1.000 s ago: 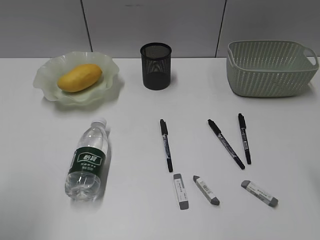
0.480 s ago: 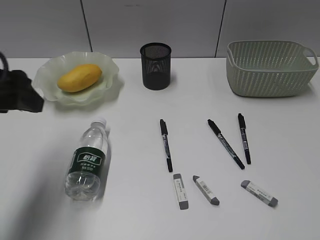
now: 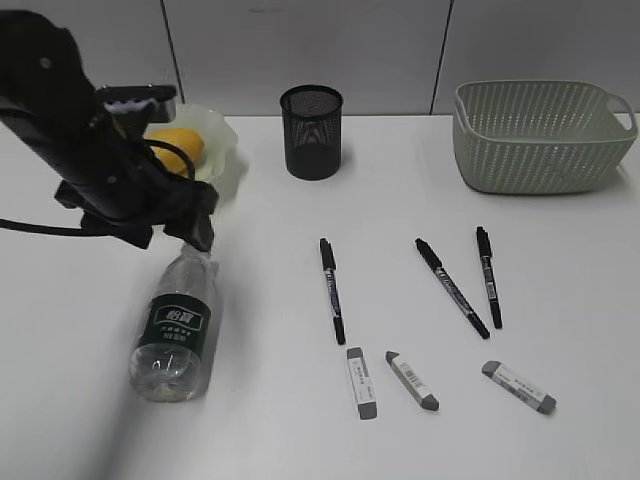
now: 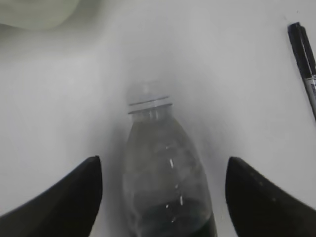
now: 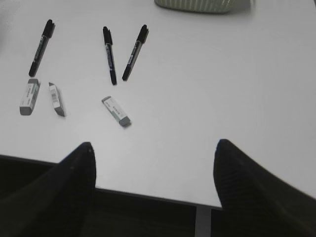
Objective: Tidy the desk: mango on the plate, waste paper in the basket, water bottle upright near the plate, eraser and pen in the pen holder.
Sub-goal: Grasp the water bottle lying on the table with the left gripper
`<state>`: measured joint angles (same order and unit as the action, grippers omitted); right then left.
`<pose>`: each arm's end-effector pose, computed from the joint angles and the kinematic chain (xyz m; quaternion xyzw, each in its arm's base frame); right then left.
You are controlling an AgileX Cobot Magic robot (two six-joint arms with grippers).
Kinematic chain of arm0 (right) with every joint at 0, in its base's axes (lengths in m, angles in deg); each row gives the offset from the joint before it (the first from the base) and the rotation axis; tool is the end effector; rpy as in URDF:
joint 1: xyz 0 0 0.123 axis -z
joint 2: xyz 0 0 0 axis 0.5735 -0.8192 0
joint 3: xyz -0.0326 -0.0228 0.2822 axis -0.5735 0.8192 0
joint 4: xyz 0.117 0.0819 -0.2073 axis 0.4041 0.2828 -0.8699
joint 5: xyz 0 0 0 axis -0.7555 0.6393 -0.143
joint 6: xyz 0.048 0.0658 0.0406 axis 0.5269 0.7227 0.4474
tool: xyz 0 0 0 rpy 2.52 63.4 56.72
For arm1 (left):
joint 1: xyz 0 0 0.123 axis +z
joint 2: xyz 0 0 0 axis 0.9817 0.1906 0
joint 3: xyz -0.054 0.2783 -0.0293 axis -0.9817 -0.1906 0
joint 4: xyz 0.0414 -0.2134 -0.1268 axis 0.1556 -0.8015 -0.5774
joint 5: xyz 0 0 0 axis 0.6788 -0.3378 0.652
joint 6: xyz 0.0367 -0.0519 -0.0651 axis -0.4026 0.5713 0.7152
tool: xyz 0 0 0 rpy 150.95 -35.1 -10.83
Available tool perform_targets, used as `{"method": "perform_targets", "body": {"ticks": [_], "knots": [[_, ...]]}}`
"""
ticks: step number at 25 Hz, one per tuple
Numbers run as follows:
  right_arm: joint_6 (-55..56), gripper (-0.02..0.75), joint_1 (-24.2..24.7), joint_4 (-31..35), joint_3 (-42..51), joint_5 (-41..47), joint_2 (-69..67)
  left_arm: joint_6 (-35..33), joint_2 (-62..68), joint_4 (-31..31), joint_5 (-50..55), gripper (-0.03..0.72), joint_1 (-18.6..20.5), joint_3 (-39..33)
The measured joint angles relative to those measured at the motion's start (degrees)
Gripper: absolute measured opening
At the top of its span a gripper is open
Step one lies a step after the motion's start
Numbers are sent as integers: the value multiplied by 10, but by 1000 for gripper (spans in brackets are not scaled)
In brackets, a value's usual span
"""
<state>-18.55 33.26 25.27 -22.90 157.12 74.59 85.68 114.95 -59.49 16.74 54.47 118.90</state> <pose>-0.0193 0.0118 0.2811 -0.0846 0.8669 0.0456 0.4891 0.3169 -0.1516 0.1962 0.0936 0.9780 -0.0930 0.1613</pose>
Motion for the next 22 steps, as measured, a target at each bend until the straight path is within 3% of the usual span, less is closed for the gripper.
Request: {"method": "perform_targets", "body": {"ticks": [13,17,22], "knots": [[-1,582,0,11,25,-89,0,53,146,25,30,580,-17,65],[-1,582,0,12,25,-89,0,55,151,29,25,456,-21,65],[-2,582,0,12,25,-90,0,56,108,48,-34,456,-21,54]]}}
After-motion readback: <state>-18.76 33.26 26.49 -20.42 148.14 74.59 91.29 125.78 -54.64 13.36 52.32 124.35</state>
